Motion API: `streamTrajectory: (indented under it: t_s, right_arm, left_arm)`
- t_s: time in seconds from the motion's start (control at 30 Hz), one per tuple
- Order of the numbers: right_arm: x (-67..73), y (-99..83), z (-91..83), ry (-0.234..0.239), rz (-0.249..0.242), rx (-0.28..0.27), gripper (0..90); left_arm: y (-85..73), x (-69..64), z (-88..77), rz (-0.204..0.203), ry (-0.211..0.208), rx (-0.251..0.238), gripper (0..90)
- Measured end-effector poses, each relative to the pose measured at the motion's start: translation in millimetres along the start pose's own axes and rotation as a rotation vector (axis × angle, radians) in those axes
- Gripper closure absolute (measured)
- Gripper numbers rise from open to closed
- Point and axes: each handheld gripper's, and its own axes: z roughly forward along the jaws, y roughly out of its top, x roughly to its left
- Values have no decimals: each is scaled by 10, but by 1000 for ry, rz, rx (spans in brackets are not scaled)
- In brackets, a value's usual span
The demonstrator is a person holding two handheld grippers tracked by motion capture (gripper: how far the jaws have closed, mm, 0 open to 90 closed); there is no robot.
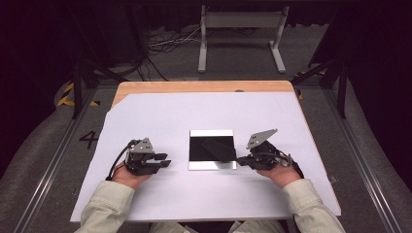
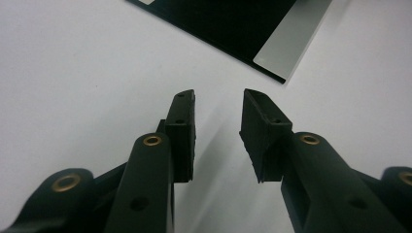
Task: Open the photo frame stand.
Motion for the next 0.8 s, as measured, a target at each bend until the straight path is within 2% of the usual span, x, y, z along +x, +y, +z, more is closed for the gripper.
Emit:
streamTrajectory:
  t_s: [0.4,0.6,0.8]
  right_arm:
    - [-1,-18,-1,-9,16,-170,900]
    - [4,-26,16,-11,33,-230,900]
    - [5,-33,30,-10,41,-250,900]
  left_arm:
    - [0,-2,10,2,-2,1,660]
    - [-1,0,11,3,-2,2,660]
    - [-3,-5,16,-3,-5,4,660]
